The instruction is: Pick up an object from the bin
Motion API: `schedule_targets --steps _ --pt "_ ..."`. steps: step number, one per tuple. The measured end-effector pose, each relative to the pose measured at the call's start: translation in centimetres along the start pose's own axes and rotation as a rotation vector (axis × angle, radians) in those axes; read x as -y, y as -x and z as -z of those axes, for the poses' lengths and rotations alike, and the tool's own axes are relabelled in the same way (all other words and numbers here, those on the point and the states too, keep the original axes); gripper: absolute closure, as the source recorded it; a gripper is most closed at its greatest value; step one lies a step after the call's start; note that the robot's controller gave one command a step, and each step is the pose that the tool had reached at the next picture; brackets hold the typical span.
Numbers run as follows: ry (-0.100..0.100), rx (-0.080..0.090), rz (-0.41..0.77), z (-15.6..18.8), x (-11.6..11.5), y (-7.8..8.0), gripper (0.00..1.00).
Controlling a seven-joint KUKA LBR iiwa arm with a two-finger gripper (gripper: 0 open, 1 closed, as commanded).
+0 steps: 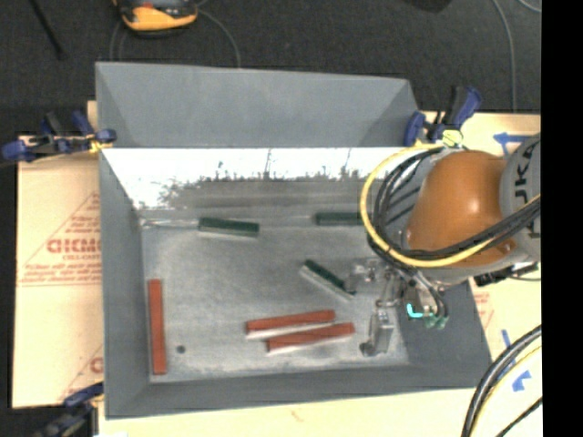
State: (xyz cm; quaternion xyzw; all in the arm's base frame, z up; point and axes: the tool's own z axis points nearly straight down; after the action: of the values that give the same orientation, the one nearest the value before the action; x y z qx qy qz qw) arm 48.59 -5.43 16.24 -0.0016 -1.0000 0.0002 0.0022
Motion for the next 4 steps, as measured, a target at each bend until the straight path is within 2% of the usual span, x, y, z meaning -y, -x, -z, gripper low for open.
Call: schedule_targets --steps 1,2,3,4 --pt "-0.001 0.006 0.002 0.3 0.0 0.1 0.00" --pt "0.001 0.015 -0.302 -8.6 -1.4 0.7 1.00" --pt "0.000 0.008 -0.299 -9.1 -1.4 0.4 0.00" --pt "0.001 0.005 -0.294 -9.0 -1.5 0.4 1.00"
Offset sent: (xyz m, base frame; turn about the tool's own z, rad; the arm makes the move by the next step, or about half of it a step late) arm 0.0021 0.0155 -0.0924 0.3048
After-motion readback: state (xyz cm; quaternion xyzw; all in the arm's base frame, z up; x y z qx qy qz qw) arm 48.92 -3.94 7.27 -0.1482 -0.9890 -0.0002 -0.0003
